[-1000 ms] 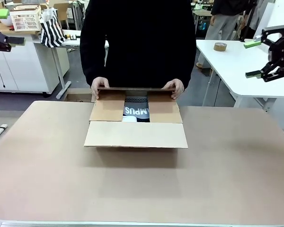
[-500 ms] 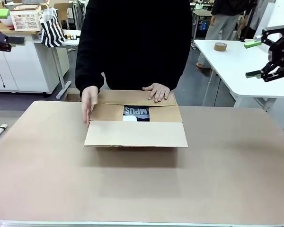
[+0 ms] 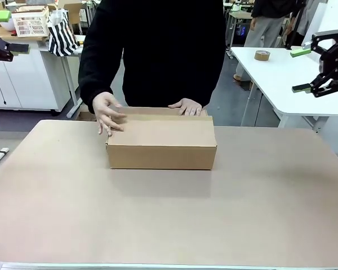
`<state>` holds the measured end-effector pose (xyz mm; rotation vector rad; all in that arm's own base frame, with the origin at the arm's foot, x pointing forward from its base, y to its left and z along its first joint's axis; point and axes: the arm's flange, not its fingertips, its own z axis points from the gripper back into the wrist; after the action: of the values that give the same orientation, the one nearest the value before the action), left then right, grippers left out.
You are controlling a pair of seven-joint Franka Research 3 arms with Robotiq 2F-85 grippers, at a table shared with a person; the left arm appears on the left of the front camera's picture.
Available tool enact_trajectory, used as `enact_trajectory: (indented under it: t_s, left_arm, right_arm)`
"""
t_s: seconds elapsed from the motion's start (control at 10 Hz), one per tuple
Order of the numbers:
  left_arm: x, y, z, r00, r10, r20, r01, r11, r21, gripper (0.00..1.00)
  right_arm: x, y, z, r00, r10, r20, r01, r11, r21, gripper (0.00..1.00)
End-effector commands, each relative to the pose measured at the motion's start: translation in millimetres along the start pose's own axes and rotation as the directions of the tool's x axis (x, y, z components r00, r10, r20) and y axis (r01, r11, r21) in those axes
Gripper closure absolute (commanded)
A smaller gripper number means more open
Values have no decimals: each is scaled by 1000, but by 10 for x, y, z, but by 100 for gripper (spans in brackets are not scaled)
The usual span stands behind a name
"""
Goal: Pack the gift set into the box.
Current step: Press and hold the closed box until the human finishes sealing it.
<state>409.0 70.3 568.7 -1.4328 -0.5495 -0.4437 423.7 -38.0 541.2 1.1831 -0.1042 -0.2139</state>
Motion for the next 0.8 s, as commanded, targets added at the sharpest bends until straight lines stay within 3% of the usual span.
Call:
enact_trajectory:
  t_s: [0.0,0.7]
  left_arm:
    - [-32,-16,-6,1000,8,-6,-8,1000,10,0]
    - [-32,-16,-6,1000,8,-6,-8,1000,10,0]
  right_arm:
    - [-2,-8,-5,1000,11,7,-11,1000,-11,0]
    - [-2,-8,-5,1000,11,7,-11,1000,-11,0]
